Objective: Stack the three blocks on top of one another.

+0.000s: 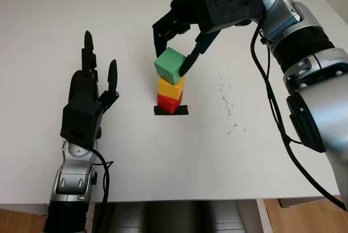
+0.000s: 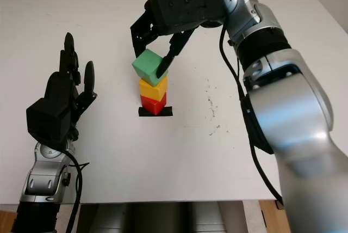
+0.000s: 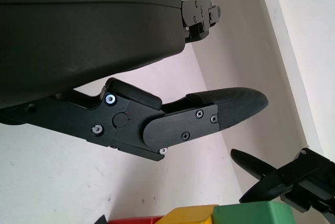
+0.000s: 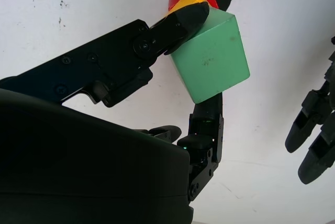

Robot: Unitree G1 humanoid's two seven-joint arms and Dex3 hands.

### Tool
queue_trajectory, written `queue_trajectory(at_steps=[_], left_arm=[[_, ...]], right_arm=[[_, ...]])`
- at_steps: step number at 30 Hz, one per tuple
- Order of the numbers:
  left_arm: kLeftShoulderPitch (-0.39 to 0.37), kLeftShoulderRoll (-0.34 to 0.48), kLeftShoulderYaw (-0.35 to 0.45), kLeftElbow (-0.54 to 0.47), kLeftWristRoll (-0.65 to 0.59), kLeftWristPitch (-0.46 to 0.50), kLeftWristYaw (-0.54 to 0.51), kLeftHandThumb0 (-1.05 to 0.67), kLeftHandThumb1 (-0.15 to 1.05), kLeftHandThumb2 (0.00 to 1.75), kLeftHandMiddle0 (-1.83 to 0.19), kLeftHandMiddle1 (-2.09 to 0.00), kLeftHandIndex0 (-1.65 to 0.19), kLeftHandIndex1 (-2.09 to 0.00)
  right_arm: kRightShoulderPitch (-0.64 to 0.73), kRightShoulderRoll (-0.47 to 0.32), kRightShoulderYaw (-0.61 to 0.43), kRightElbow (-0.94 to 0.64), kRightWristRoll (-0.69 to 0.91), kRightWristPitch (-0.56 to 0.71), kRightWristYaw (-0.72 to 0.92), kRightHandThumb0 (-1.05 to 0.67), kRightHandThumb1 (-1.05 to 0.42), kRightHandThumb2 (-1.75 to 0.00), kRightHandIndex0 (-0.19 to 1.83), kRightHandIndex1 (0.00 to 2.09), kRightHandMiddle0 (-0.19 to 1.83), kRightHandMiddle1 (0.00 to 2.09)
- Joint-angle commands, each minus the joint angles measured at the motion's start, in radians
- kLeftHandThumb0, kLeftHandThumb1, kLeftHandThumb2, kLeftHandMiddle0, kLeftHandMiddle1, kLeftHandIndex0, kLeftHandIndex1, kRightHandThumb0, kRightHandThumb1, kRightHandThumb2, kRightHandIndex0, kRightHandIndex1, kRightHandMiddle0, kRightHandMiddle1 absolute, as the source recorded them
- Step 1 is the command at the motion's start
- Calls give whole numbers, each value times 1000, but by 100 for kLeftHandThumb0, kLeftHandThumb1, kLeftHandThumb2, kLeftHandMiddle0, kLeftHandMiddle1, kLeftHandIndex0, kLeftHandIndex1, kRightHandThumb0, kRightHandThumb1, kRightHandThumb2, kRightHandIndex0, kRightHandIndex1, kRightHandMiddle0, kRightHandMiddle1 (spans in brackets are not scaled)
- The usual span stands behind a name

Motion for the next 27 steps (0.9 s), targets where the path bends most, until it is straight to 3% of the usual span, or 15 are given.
queue_trajectory(at_steps=[1,9,10,11,13,15,21,23,27], left_arm=[[12,6,8,-23,-3,1,-3,-77,105,66,16,-5,15,-5],[16,9,9,-27,16,-1,8,-76,105,66,15,-6,12,-6],[16,10,8,-26,18,-6,9,-76,105,65,14,-6,-1,-17],[15,10,8,-26,16,-5,7,-75,105,65,14,-5,6,-33],[14,12,8,-27,12,-2,3,-75,105,66,14,-5,16,-39],[14,14,10,-23,7,-7,-1,-75,105,66,14,-5,18,-40],[11,14,11,-22,6,6,4,-77,105,66,16,-5,19,-16],[10,17,10,-19,12,1,6,-77,105,65,14,-6,3,-24],[4,21,9,-12,17,-4,7,-77,105,65,14,-6,5,-24]], right_arm=[[1,-2,5,-4,-7,-8,-13,-50,-92,-6,41,2,46,153],[7,-4,25,-6,-35,-5,-51,-52,-91,-5,41,2,46,151],[8,-3,26,-6,-36,0,-54,-52,-91,-5,41,2,47,151],[7,-3,30,-6,-42,8,-57,-52,-91,-5,40,2,46,150],[6,-1,35,-6,-48,21,-53,-53,-91,-5,38,1,43,147],[4,-1,41,-7,-53,25,-46,-55,-89,-5,29,1,25,133],[9,1,22,-11,-29,55,-31,-56,-85,-5,16,1,6,89],[12,1,20,-12,-25,57,-33,-57,-84,-5,15,1,4,83],[10,-16,27,-19,-33,27,-41,-64,-83,-5,8,0,-6,66]])
